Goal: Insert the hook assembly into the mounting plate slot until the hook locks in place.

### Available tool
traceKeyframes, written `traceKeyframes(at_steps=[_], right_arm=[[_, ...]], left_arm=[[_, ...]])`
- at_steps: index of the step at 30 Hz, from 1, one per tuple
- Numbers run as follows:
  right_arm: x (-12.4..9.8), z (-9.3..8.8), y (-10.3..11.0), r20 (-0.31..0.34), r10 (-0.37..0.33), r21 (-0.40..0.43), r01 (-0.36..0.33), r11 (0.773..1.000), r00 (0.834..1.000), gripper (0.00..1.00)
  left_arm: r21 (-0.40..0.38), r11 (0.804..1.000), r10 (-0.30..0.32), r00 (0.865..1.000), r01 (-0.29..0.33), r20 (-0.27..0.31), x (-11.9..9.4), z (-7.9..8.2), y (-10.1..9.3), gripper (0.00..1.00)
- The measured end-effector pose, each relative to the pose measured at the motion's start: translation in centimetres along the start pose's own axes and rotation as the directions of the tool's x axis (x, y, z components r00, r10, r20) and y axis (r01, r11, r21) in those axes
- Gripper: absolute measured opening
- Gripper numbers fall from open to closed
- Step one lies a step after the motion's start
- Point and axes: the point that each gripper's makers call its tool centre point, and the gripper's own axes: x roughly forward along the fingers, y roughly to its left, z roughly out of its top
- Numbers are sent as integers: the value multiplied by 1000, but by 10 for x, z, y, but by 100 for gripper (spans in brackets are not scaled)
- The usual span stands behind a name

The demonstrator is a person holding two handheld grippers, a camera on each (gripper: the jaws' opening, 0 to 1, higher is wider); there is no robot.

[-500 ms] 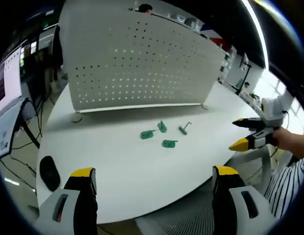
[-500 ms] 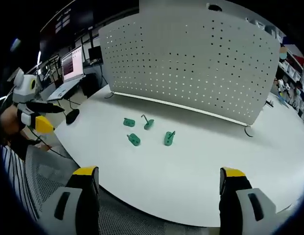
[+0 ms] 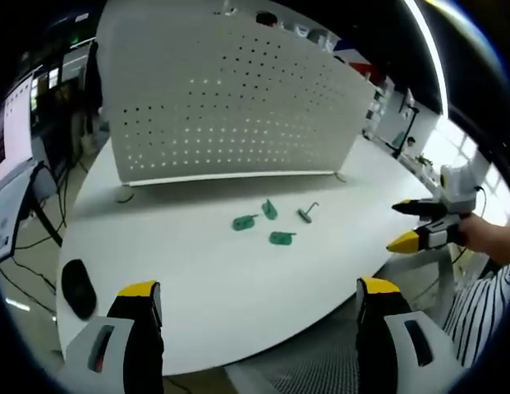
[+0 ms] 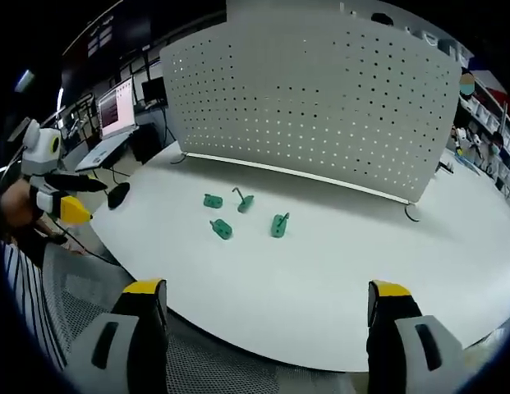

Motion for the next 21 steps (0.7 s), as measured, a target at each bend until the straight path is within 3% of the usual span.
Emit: traceKeyframes(at_steps=[5, 21], right_arm=[[0, 7, 1, 18, -2, 0, 2, 1000, 1000, 99], [-1, 4, 4, 10, 16, -3, -16, 1000, 1000, 97]], left_arm=[[11, 1000, 0, 1000, 0, 1, 0, 4, 2, 100], [14, 1000, -2, 1000, 2, -19, 0, -3, 1, 100]])
